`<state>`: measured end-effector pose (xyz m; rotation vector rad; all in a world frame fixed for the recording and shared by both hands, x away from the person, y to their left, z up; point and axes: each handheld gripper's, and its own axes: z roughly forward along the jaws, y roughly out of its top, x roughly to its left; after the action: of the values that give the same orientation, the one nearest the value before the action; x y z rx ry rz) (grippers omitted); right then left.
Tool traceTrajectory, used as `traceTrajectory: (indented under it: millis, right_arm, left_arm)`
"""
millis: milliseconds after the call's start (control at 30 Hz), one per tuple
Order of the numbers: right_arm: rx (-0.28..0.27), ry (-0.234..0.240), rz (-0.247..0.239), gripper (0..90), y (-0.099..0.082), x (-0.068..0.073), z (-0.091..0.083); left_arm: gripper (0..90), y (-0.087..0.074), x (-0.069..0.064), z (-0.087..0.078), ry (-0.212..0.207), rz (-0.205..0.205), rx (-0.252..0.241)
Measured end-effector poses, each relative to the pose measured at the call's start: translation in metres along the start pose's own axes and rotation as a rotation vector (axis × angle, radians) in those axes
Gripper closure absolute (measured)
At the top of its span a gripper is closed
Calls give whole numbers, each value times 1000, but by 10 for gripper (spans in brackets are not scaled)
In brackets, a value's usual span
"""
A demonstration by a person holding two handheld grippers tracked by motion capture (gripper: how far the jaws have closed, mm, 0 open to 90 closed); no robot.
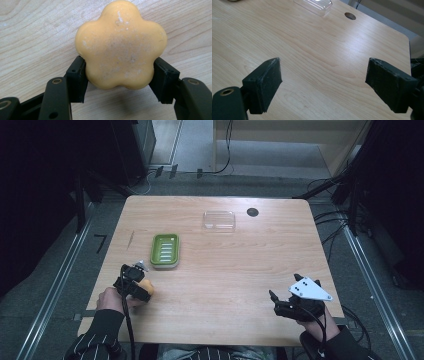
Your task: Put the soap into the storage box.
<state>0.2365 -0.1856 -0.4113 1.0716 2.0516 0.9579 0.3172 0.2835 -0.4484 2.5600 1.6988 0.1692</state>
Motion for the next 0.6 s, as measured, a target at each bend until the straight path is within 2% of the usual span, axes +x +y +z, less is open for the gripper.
traceTrajectory:
  millis: [367,600]
  right_arm:
    - [-2,0,6,137,0,0,0]
    - [-3,0,4,137,0,0,-1]
  left_arm:
    - [395,-2,-2,-4,-5,36,-7]
    - [395,-3,0,-9,3,38,-6]
